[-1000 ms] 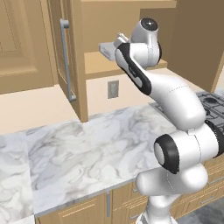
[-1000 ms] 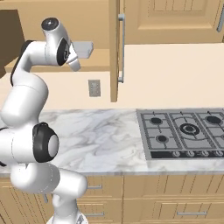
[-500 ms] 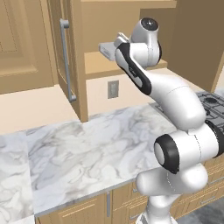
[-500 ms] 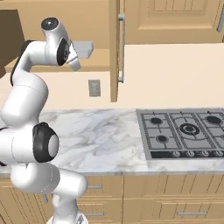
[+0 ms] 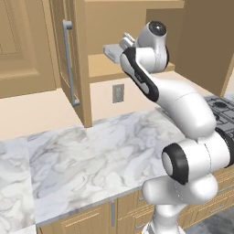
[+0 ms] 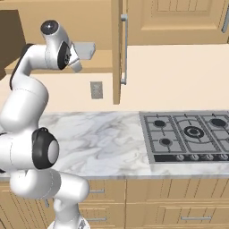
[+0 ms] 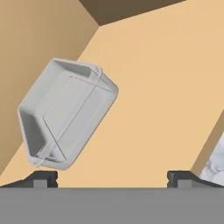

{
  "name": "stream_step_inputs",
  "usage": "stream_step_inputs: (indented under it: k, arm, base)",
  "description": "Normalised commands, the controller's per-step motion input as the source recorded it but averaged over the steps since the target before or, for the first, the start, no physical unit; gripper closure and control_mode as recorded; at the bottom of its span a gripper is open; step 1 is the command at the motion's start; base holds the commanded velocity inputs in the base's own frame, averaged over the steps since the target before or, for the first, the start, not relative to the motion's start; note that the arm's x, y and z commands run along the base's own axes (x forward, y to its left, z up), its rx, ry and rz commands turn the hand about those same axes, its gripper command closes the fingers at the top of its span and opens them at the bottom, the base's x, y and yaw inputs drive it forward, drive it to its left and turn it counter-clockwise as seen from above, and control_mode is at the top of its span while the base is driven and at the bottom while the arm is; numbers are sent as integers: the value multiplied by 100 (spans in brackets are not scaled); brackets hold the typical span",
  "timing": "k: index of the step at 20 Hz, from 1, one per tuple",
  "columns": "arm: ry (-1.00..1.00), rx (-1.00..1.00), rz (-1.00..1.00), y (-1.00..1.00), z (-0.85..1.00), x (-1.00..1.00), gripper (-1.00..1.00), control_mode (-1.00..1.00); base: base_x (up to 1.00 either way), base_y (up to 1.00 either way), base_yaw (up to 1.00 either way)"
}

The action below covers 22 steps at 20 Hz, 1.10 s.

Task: Retrieve the tupperware and aluminum foil from the cabinet and place them on the dining counter near the plate with steak and bell pepper to prepare for storing leftovers.

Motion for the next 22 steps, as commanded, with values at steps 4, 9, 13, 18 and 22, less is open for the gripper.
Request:
stream_step_inputs:
  k: [4, 9, 13, 18, 22]
  arm:
    - [-6, 2, 0, 0, 0, 0, -100, -100]
    - [-5, 2, 0, 0, 0, 0, -100, -100]
    - [0, 2, 0, 0, 0, 7, -100, -100]
    - [0, 2, 0, 0, 0, 15, -100, -100]
    - [0, 2, 0, 1, 0, 27, -100, -100]
  base:
    - [0, 0, 0]
    - [0, 0, 0]
    - [0, 0, 0]
    - [0, 0, 0]
    - [0, 0, 0]
